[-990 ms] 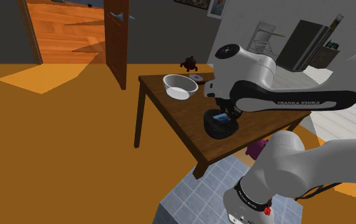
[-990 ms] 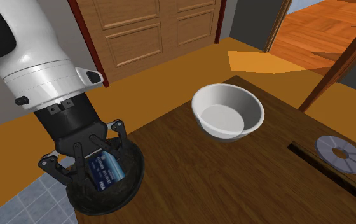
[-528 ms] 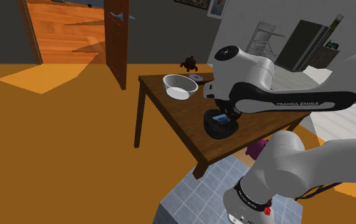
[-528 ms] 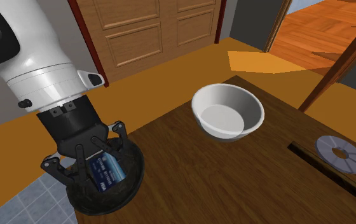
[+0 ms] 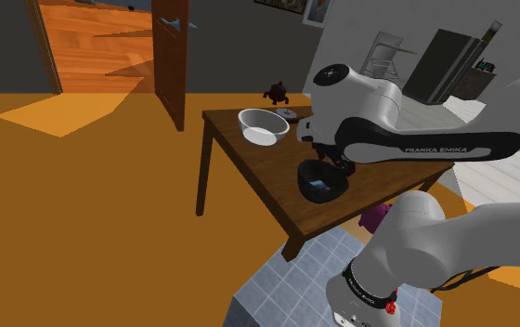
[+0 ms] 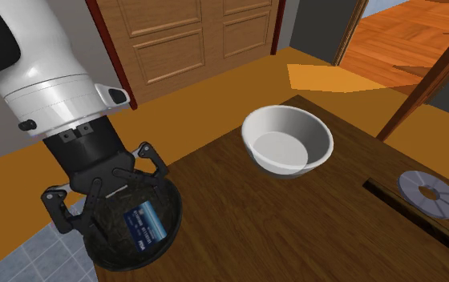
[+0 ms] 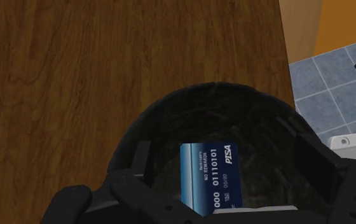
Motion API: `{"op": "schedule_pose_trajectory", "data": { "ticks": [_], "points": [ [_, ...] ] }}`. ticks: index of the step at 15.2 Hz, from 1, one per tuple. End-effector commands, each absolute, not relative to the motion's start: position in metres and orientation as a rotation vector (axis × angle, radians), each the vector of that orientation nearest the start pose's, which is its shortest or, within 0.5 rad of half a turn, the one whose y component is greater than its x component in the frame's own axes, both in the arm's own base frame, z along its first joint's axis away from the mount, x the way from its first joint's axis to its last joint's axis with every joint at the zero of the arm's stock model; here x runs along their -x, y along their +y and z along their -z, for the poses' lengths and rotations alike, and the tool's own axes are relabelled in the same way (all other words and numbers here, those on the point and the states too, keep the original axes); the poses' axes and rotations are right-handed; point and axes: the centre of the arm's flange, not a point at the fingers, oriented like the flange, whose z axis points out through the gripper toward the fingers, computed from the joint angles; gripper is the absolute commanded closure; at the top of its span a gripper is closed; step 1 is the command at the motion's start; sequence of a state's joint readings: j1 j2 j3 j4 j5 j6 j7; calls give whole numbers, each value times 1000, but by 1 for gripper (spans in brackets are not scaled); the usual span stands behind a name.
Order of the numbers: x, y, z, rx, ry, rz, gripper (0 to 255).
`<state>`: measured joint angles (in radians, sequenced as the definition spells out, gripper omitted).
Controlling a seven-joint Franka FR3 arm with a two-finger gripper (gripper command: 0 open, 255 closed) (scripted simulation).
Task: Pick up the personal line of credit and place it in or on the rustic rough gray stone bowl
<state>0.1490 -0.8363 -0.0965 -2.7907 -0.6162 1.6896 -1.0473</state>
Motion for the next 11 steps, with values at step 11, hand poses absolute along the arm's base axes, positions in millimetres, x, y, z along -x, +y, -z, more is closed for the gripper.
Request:
{"op": "schedule_pose_trajectory", "data": {
  "ticks": [11],
  "points": [
    [-282,-16,-460,2701,-2051,-816,0]
  ]
}}
